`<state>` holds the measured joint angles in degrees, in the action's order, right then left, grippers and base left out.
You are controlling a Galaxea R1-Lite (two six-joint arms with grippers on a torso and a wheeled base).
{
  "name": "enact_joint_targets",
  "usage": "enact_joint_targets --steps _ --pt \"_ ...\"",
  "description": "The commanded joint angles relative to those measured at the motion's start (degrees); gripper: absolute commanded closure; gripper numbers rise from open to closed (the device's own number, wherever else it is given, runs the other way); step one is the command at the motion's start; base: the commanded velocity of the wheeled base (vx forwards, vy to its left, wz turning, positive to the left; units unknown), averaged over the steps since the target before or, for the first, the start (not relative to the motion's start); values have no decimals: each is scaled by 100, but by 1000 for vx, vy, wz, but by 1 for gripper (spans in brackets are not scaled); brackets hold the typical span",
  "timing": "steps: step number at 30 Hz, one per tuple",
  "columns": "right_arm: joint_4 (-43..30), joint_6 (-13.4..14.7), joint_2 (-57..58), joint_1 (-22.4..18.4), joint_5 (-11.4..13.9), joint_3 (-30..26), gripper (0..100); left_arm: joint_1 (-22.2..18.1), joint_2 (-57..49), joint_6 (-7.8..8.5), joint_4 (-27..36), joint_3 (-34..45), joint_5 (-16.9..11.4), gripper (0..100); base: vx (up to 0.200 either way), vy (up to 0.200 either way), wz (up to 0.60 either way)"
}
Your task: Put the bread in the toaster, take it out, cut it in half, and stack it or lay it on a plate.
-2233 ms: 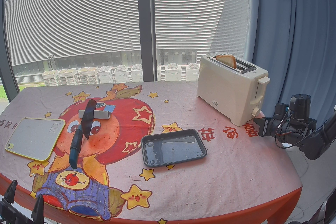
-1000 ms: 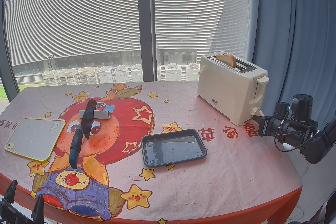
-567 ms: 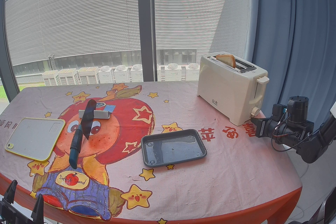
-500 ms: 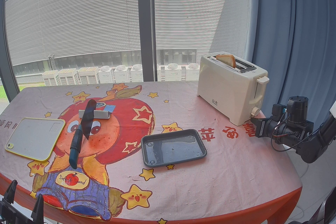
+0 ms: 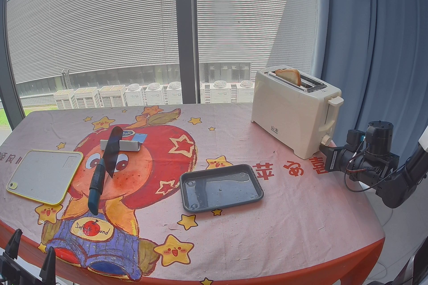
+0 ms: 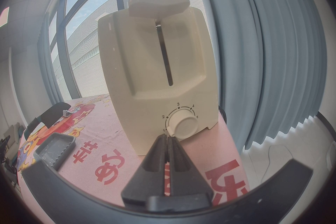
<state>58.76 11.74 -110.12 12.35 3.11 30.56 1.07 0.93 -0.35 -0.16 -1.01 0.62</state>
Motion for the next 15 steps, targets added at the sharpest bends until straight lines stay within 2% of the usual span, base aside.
enact_joint_targets --steps 1,15 --pt "-5 -5 17 22 6 2 100 -2 -93 -9 -2 101 -1 0 0 0 0" --pt "197 -31 96 31 6 -15 100 -2 -93 0 -2 101 -1 0 0 0 0"
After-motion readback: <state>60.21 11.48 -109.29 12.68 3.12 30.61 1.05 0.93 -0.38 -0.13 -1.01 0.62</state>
